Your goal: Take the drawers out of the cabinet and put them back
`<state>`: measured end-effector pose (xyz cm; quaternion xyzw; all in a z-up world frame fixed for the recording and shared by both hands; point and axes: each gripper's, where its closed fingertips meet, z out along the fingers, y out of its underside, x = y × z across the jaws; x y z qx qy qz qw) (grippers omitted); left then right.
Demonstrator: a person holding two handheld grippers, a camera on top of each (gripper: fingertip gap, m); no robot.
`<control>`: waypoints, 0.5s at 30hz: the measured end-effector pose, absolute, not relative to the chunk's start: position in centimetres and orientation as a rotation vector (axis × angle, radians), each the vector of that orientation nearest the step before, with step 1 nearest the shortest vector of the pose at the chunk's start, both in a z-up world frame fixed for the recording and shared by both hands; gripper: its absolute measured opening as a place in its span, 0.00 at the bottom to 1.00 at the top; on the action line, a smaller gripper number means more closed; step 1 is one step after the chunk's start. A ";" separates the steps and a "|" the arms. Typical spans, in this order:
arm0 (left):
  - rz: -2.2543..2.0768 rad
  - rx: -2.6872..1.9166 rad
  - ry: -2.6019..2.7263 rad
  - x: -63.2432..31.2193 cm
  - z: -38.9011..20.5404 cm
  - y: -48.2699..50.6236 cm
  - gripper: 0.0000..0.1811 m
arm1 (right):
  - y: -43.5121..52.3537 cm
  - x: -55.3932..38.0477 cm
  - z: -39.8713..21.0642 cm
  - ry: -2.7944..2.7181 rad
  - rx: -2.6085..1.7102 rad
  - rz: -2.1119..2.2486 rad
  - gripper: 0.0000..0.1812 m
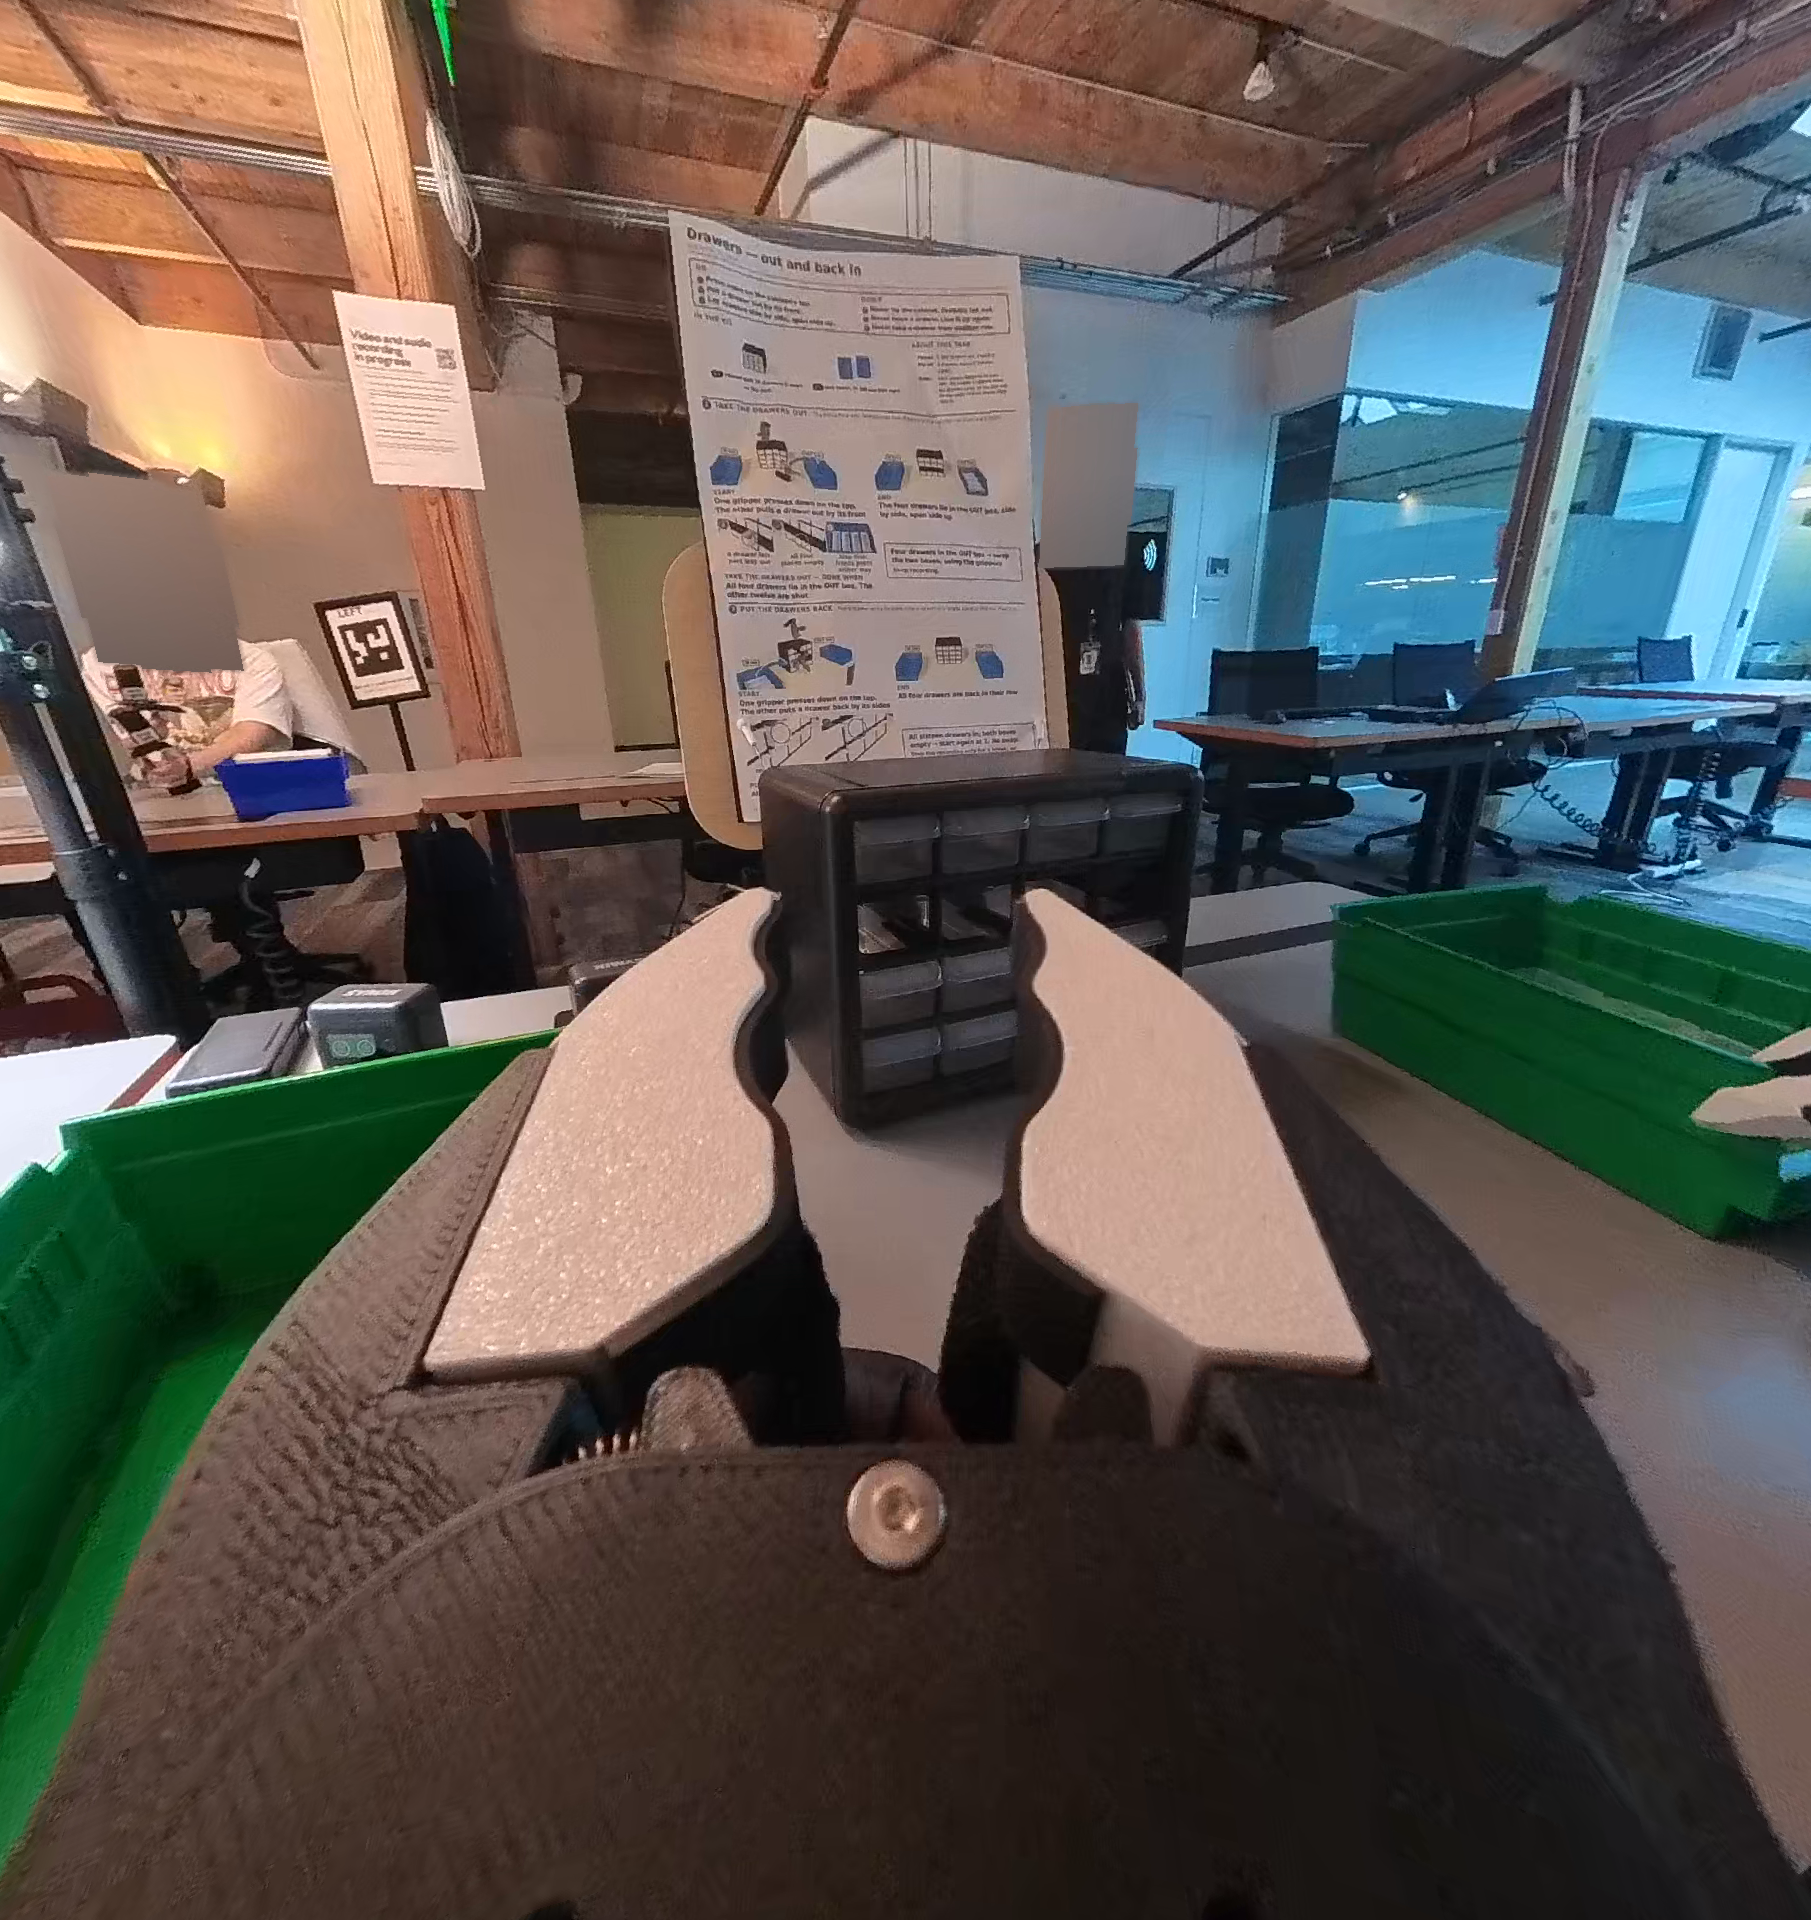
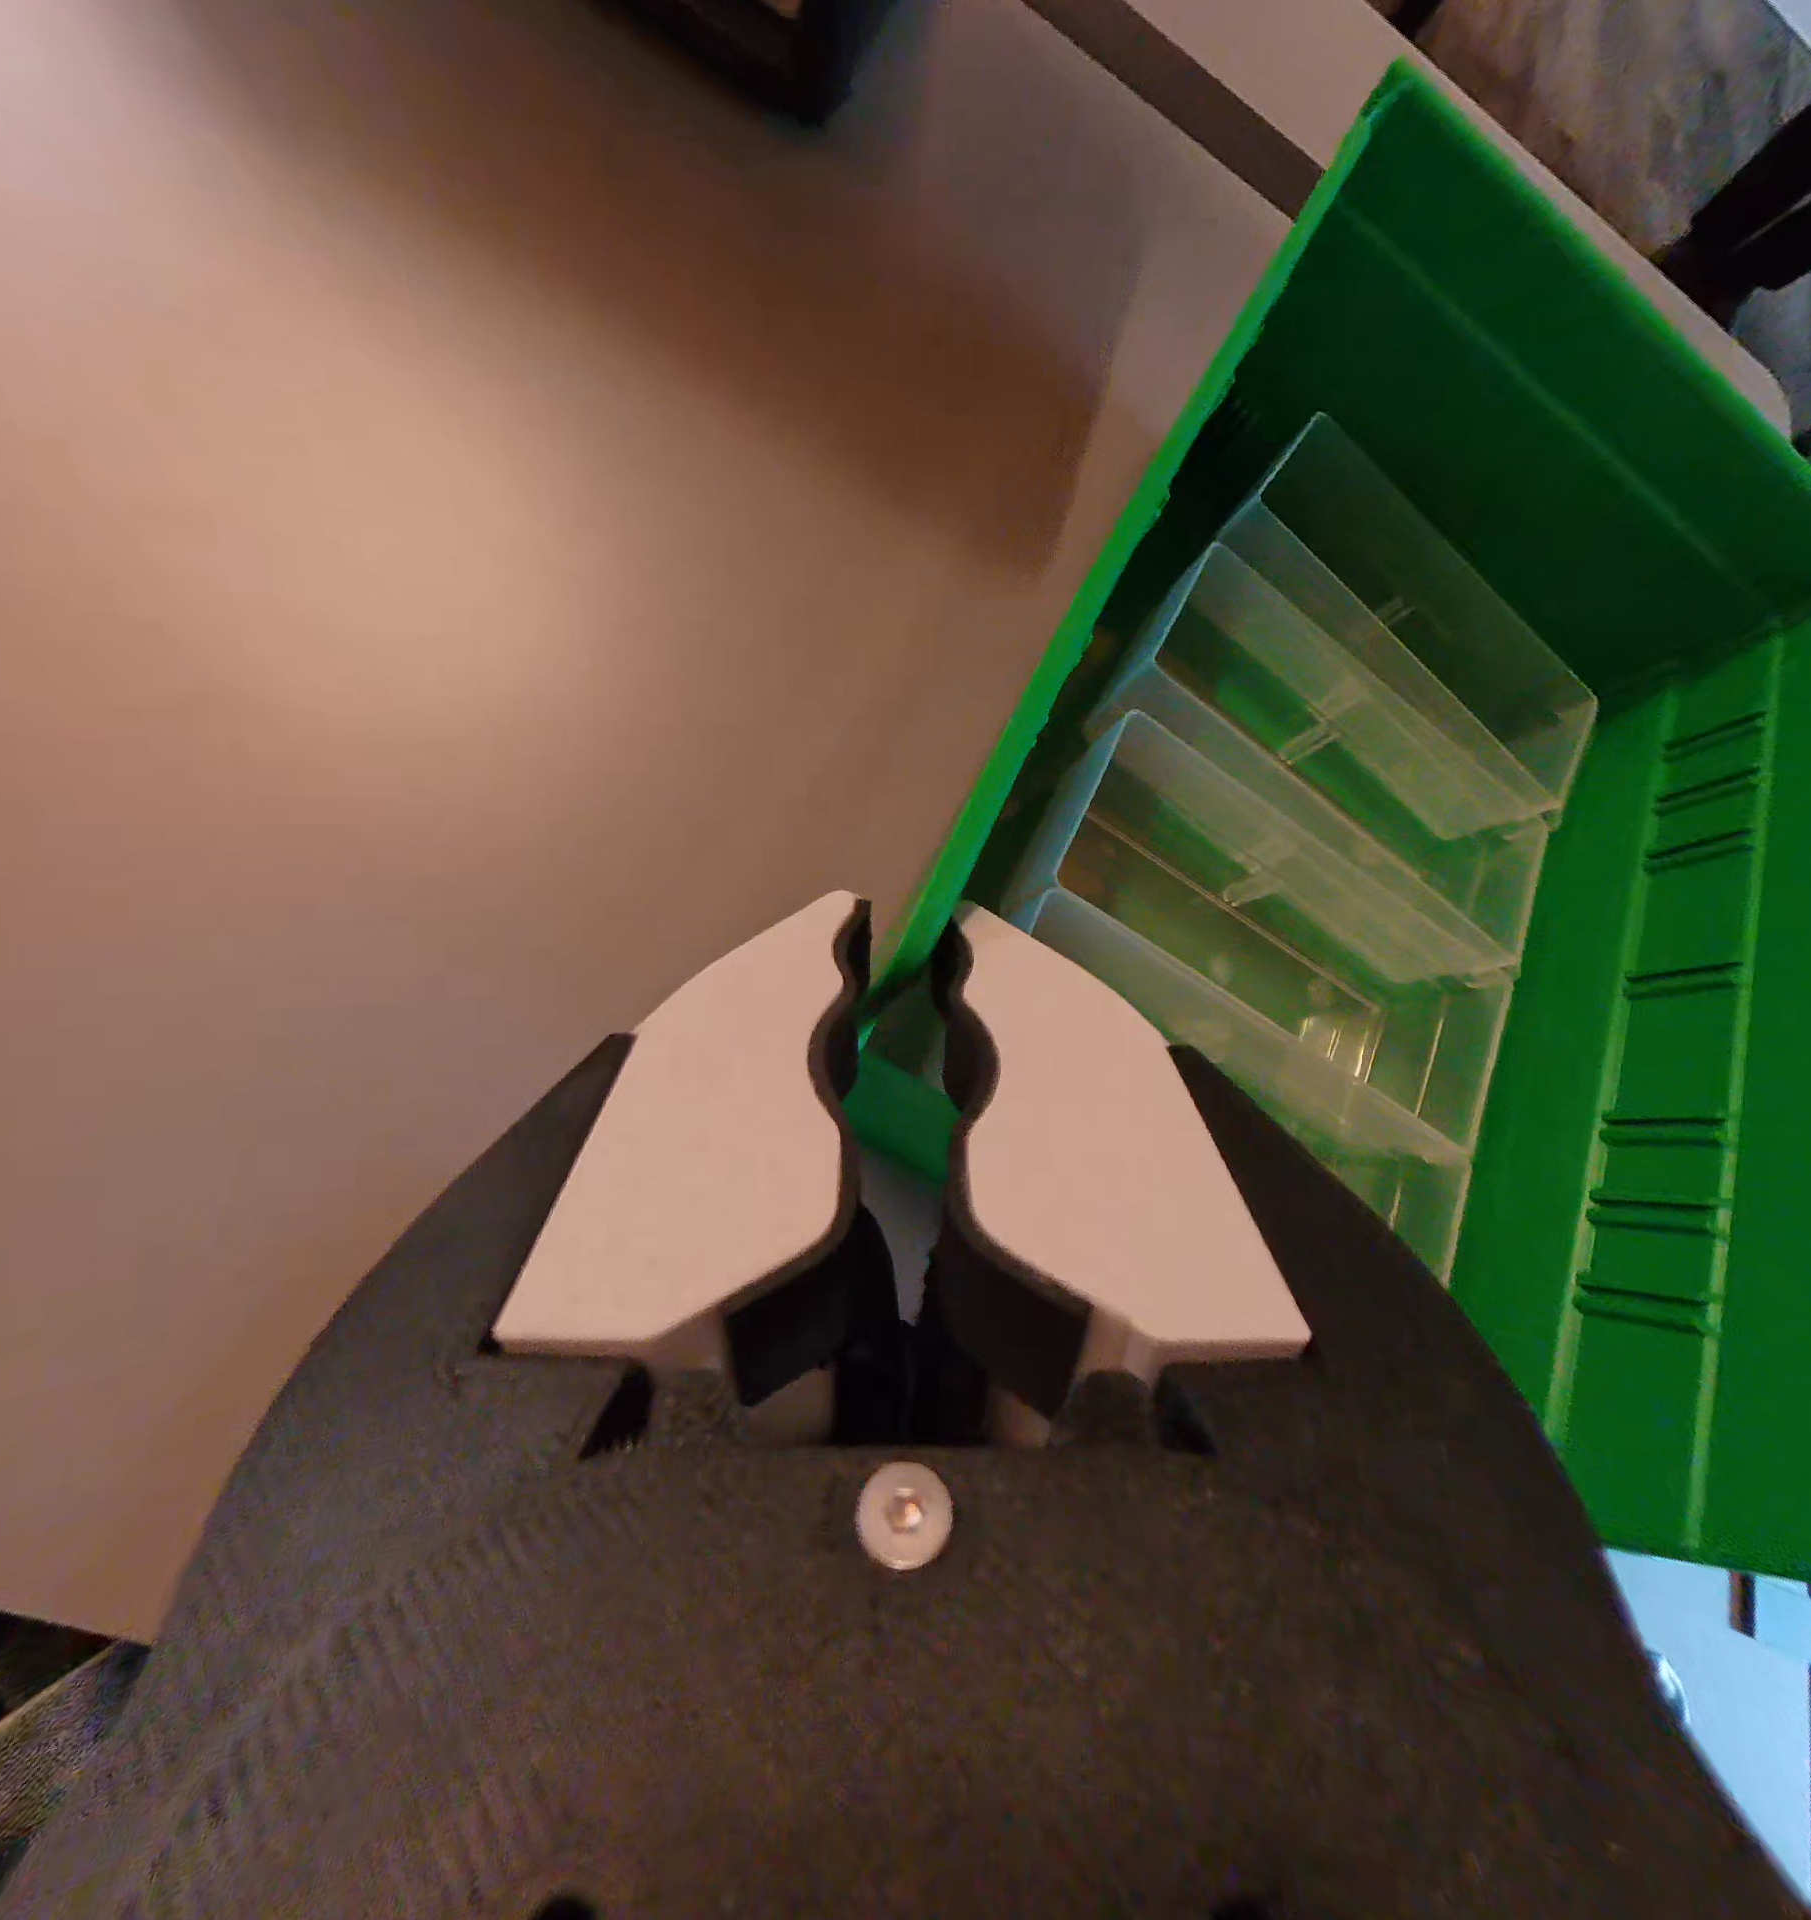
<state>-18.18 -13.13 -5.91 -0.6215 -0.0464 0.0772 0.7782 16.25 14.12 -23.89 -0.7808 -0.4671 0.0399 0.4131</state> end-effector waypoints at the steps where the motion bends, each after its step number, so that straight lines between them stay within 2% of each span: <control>1: 0.165 -1.345 -0.097 -18.1 -5.9 -13.1 0.22 | 13.8 15.8 -23.9 -1.190 -1.956 0.106 0.06; 15: 0.211 -1.365 -0.065 -18.3 -6.6 -12.8 0.22 | 7.1 8.9 -23.8 -1.421 -1.806 0.178 0.08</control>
